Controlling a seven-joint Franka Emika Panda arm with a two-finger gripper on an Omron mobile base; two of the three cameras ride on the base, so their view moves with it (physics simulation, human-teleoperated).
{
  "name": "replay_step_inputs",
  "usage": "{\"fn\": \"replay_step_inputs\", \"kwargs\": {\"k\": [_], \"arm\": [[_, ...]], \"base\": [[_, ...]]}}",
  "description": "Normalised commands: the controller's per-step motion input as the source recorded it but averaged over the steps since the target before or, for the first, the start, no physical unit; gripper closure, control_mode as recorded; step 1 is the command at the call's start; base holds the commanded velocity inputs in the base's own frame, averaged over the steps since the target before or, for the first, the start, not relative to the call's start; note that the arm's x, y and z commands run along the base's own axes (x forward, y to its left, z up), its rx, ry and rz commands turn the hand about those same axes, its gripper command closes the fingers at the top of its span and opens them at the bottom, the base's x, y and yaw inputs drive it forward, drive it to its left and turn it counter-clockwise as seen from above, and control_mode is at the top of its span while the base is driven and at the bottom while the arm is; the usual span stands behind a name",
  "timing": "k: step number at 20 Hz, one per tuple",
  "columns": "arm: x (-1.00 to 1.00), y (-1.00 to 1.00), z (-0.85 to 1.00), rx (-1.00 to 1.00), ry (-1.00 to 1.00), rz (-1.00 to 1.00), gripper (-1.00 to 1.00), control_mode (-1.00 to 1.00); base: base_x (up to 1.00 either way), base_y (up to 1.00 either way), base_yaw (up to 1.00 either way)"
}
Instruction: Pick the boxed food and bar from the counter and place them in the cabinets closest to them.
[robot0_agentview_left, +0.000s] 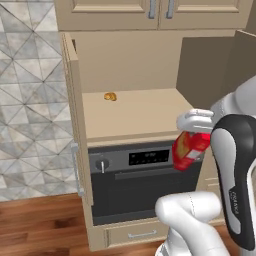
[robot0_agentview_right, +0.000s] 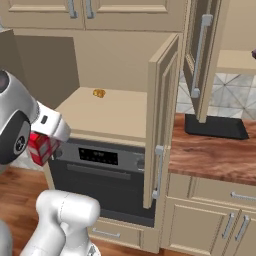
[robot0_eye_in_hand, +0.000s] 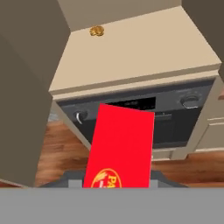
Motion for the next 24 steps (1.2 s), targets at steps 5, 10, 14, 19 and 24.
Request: {"fn": "replay_step_inputs", "kwargs": {"k": [5, 10, 14, 19, 24], "arm": [[0.0, -0.07, 0.01, -0.11, 0.03, 0.16, 1.0, -1.0], [0.0, -0.03, 0.0, 0.0, 0.0, 0.03, 1.0, -1.0], [0.14, 0.05, -0.08, -0.04, -0.05, 0.0, 1.0, -1.0], [0.12, 0.09, -0.25, -0.11, -0.1, 0.02, 1.0, -1.0], [0.27, 0.08, -0.05, -0.06, -0.04, 0.03, 1.0, -1.0]], "base": [[0.0, 0.0, 0.0], [0.0, 0.0, 0.0], [0.0, 0.0, 0.0], [0.0, 0.0, 0.0], [0.0, 0.0, 0.0]]}}
